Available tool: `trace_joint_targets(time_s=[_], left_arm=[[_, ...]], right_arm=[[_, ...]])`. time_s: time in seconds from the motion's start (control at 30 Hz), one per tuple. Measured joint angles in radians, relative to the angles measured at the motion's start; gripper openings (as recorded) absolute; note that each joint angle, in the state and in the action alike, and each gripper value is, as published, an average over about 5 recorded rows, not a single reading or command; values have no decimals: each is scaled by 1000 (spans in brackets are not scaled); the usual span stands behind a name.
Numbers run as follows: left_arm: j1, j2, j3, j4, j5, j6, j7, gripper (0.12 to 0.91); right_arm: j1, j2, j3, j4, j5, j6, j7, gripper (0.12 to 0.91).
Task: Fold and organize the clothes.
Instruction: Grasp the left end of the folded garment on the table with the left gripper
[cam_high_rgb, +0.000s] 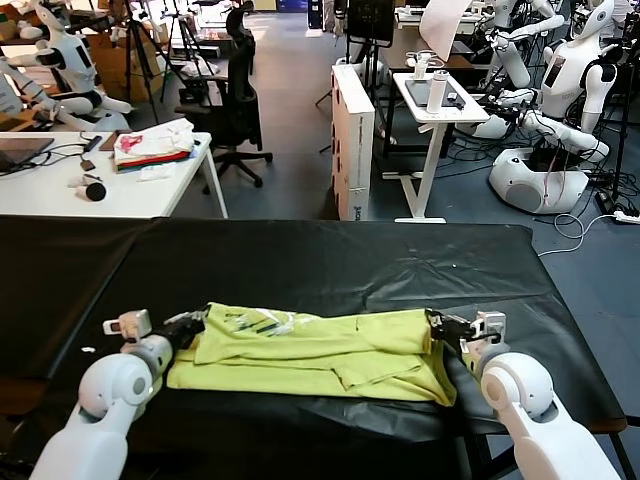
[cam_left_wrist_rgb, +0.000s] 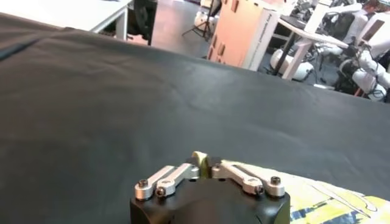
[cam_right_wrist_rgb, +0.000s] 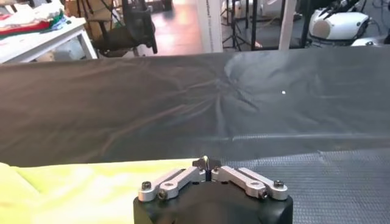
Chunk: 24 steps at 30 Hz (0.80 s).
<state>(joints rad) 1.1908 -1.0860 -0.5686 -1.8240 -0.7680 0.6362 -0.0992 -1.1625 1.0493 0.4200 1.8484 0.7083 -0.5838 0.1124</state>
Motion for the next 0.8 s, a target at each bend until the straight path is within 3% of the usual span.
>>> trace_joint_targets(time_s=[0.23,0.4,0.47,0.57,0.67,0.8], left_arm=[[25,12,-32,-1,-3,-10,2,147],[43,14,-47,-2,-3,-12,10,147],[47,15,-49,-5,-2,-13,18,147],[47,15,-50,-12,2,-14,28,172],[49,18,-50,-26,3,-13,31,301],[64,31,-59,-53,1,-6,27,563]], right_arm=[[-22,-33,20,38,15,70,-48,139],[-53,-64,41,83,1,177,-83,153],[-71,-74,50,102,-3,239,-111,215],[-108,-88,72,134,-1,345,-157,371],[-162,-99,107,171,-3,437,-194,542],[-251,-101,165,213,-5,505,-216,791]])
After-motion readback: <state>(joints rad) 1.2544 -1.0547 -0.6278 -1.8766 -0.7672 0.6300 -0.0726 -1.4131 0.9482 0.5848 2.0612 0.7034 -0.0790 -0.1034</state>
